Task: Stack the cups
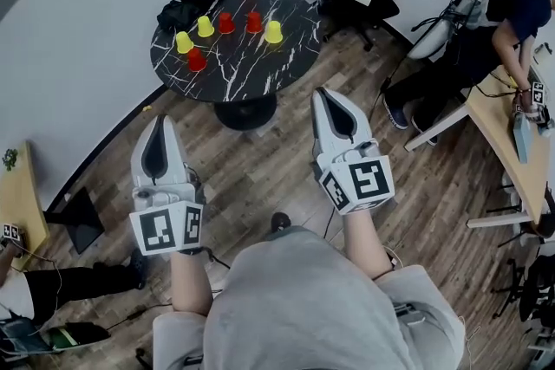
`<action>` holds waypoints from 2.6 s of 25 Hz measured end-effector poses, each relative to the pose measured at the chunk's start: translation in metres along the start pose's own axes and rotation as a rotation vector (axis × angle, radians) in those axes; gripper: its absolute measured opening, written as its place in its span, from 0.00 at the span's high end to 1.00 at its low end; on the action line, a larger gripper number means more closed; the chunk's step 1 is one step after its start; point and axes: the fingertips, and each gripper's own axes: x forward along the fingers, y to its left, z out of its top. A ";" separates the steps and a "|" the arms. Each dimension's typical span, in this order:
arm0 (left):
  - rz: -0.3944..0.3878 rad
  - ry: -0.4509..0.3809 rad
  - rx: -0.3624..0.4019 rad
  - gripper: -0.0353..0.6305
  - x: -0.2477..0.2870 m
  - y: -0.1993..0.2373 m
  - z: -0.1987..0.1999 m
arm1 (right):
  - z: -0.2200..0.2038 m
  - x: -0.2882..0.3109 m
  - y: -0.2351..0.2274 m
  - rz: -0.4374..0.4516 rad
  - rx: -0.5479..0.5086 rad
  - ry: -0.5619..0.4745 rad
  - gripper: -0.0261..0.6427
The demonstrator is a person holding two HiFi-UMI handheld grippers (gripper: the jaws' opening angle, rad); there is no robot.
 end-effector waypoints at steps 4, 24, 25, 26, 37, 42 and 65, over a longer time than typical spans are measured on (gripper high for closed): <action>0.030 -0.002 0.003 0.94 0.030 0.005 -0.008 | -0.006 0.030 -0.016 0.032 -0.010 0.006 0.96; 0.081 0.036 -0.012 0.94 0.097 0.055 -0.054 | -0.052 0.132 -0.026 0.101 0.018 0.067 0.96; 0.076 0.034 -0.012 0.94 0.105 0.061 -0.056 | -0.053 0.141 -0.027 0.096 0.018 0.066 0.96; 0.072 0.033 -0.012 0.94 0.114 0.067 -0.058 | -0.054 0.151 -0.028 0.090 0.017 0.065 0.96; 0.017 0.025 -0.038 0.94 0.210 0.151 -0.083 | -0.060 0.272 -0.030 0.012 0.019 0.060 0.96; -0.025 0.033 -0.048 0.94 0.247 0.180 -0.096 | -0.068 0.313 -0.028 -0.021 0.011 0.073 0.96; -0.165 0.164 -0.134 0.94 0.329 0.240 -0.183 | -0.160 0.388 -0.036 -0.196 0.064 0.272 0.96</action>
